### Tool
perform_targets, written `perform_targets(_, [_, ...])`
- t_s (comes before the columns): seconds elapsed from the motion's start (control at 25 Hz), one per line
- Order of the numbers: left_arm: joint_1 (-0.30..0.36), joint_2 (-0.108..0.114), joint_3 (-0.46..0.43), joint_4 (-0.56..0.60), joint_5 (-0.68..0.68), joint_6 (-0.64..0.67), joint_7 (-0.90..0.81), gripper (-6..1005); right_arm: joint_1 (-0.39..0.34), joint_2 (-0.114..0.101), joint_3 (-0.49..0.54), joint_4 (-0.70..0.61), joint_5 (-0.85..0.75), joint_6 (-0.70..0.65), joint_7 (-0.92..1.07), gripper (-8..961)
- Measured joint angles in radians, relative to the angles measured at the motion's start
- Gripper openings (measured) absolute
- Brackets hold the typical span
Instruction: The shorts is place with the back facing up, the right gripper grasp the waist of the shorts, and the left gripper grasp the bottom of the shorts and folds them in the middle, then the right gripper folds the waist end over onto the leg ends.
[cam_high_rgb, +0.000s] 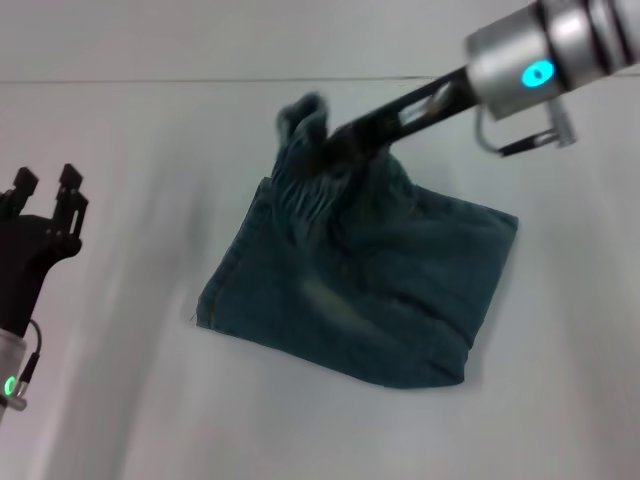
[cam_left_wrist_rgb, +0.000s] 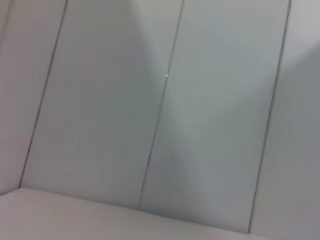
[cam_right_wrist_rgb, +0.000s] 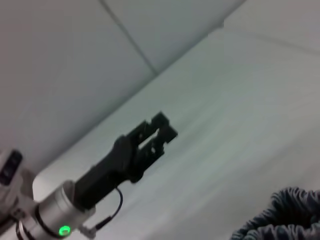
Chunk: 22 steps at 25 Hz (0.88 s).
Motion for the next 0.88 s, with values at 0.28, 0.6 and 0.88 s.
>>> perform_targets(0.28, [0.006,-0.002,-0.002,0.004,0.002,-0.009,-0.003,523,0.006,0.029,-0.066,0.008,-0.001,0.030,-0.016,193])
perform_targets(0.6, [0.001,-0.002,0.003,0.002,0.005,-0.011,-0.004,522,-0.042,0.030,-0.052,-0.006,0.040,0.026,-0.086,379])
perform_targets(0.88, [-0.012,0.019,0.153,0.157,0.038,0.043,-0.261,522,-0.240,0.037,0.028,-0.103,0.140,-0.045,-0.278,795])
